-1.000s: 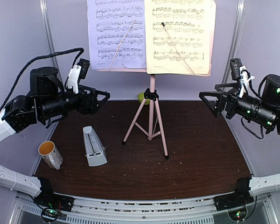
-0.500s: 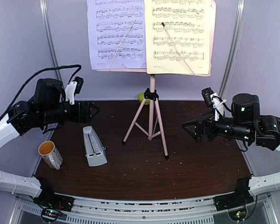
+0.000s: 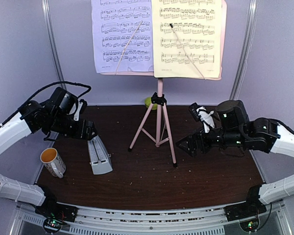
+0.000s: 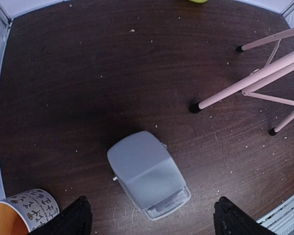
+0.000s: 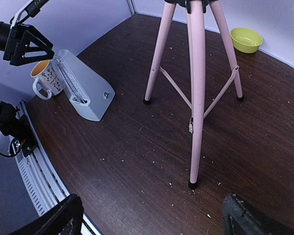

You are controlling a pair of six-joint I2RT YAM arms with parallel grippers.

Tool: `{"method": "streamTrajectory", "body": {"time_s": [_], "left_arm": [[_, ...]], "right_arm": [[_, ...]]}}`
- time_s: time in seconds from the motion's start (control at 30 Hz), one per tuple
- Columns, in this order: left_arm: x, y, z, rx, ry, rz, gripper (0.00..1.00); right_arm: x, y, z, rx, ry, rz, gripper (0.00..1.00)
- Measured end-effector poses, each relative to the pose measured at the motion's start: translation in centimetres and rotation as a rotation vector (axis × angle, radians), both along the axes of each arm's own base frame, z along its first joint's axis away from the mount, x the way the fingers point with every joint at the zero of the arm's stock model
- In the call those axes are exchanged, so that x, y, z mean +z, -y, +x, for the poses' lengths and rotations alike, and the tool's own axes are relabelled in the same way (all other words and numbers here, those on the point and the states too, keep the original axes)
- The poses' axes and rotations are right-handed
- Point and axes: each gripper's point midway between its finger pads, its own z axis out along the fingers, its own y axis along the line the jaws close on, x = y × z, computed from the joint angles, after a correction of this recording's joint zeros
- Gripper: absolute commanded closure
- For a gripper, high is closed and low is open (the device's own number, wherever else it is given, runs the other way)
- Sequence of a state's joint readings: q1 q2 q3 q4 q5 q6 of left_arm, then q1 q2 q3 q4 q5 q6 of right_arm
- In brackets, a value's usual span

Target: Set up the instrument practice props

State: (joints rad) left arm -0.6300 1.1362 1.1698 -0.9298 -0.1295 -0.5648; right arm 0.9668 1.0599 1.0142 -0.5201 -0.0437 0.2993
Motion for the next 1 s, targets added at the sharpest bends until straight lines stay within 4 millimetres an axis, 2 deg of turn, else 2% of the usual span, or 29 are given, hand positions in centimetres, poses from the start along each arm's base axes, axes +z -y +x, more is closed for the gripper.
{"method": "streamTrajectory", "body": {"time_s": [0.23,0.4,0.57,0.63,0.7,0.87,1.0], "left_arm": [[-3.1,0.5,0.7,0.092,-0.126,0.015,0.11],[-4.1,0.6,1.1,0.194,-0.161,0.000,0.29],[-6.2,1.1,1.5,0.286,-0.237,0.056,0.36],[-7.0,1.3,1.4,0.314,-0.257,0.089,0.44],[-6.9,1.4,1.3,0.332,-0.254,0.102,0.52],[-6.6,2.8,0.4,0.305,-0.260,0.135,0.64],[-6.4,5.0,-0.2,0.245,-0.264,0.142,0.66]], "right_arm": [[1.3,-0.4,1.4,-0.018,0.013,0.020,0.00],[1.5,-0.6,2.0,-0.028,0.013,0.023,0.00],[1.3,-0.9,2.4,-0.033,0.007,0.016,0.00],[1.1,-0.9,2.5,-0.035,0.004,0.012,0.00],[1.1,-0.9,2.6,-0.037,0.002,0.009,0.00],[1.5,-0.9,2.8,-0.042,0.008,0.018,0.00],[1.5,-0.8,2.8,-0.043,0.007,0.015,0.00]]}}
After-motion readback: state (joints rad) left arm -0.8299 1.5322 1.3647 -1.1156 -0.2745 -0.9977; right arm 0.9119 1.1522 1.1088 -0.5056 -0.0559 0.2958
